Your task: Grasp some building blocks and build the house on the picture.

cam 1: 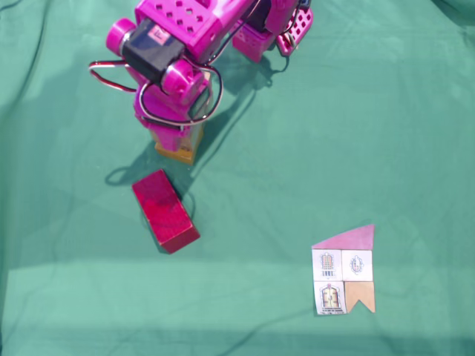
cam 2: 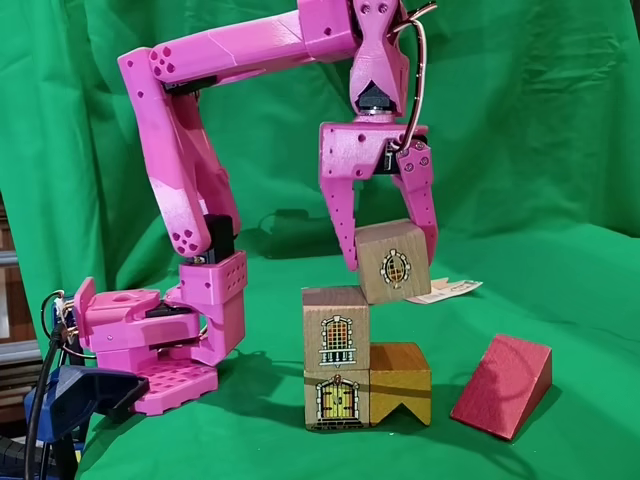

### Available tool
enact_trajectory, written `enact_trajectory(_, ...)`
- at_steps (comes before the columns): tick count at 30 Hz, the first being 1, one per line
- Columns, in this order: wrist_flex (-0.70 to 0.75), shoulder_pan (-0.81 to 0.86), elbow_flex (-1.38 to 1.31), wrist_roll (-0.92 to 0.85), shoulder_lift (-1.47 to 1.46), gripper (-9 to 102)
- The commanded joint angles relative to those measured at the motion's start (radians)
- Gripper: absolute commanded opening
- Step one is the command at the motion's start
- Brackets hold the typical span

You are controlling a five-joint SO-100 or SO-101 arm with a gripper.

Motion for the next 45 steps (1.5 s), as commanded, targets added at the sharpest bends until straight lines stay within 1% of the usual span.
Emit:
enact_trajectory(1,-0.006,0.009,-0.028,-0.002,-0.002,20)
enact_trajectory(5,-0.012,0.009,-0.029,-0.002,-0.002,20)
enact_trajectory(12,-0.121,0.009,-0.011,0.002,-0.003,20)
enact_trajectory(24,-0.120,0.009,-0.028,0.000,-0.109,20)
enact_trajectory(45,-0.107,0.008,-0.014,-0.002,-0.112,20)
